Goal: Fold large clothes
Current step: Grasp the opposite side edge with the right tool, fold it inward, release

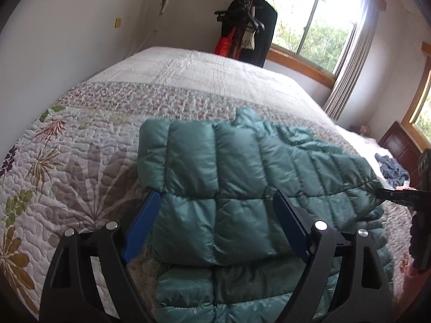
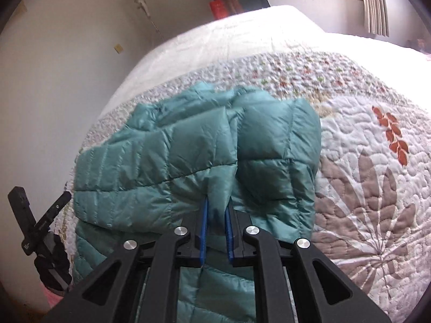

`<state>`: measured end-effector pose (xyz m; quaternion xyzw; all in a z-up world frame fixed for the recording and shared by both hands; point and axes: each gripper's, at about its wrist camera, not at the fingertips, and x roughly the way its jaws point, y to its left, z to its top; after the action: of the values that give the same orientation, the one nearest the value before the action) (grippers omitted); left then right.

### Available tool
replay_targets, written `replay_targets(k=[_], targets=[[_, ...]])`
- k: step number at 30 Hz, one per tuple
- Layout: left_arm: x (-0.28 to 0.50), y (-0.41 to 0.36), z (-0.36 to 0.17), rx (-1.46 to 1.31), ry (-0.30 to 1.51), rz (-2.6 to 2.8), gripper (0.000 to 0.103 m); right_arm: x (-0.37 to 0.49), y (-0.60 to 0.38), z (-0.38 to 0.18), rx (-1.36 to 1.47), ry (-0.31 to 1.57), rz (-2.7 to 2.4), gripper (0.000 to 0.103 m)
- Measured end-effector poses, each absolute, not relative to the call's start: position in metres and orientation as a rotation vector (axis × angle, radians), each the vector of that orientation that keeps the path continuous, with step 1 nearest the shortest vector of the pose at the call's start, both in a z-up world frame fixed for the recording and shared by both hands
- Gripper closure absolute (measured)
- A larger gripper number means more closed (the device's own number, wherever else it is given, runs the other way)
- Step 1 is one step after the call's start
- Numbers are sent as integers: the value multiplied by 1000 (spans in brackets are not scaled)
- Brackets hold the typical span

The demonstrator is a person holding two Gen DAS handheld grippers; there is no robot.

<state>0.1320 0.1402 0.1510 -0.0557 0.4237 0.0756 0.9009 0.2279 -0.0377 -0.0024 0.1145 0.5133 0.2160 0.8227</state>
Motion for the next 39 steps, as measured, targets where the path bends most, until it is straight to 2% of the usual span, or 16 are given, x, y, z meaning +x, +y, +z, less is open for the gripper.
replay_targets(k=[3, 5, 6, 8, 9, 13, 15, 17, 19, 21, 27, 30, 32, 36, 39], targets=[[137, 148, 136, -114, 919, 194, 18, 234, -45, -5, 256, 1110, 459, 82], [135, 153, 139, -139, 911, 206, 18, 233, -51, -2, 277, 1086, 449, 68], [132, 153, 145, -164, 891, 192, 18, 233, -56, 0, 282, 1065, 444, 67], [127, 150, 156, -188, 852, 156, 18, 232, -59, 0, 292, 1035, 434, 57], [125, 147, 160, -185, 834, 145, 18, 233, -61, -2, 303, 1032, 437, 56], [128, 132, 154, -129, 844, 135, 17, 240, -51, -18, 325, 1061, 489, 56], [134, 129, 144, -96, 874, 146, 17, 242, -44, -26, 297, 1088, 494, 66], [138, 128, 134, -70, 909, 158, 17, 242, -38, -31, 290, 1104, 516, 82], [142, 131, 128, -50, 932, 171, 17, 238, -38, -26, 282, 1100, 524, 90], [139, 134, 130, -72, 926, 171, 17, 232, -40, -18, 276, 1103, 528, 94], [135, 128, 140, -76, 891, 140, 16, 217, -50, 1, 205, 1082, 445, 94], [141, 126, 126, -26, 937, 160, 16, 221, -50, -13, 171, 1124, 411, 84], [142, 127, 124, -28, 943, 173, 16, 223, -54, -10, 185, 1120, 413, 83], [134, 124, 142, -65, 886, 146, 16, 206, -64, 27, 141, 940, 329, 80], [132, 118, 144, -61, 878, 128, 16, 198, -58, 37, 158, 888, 412, 80]])
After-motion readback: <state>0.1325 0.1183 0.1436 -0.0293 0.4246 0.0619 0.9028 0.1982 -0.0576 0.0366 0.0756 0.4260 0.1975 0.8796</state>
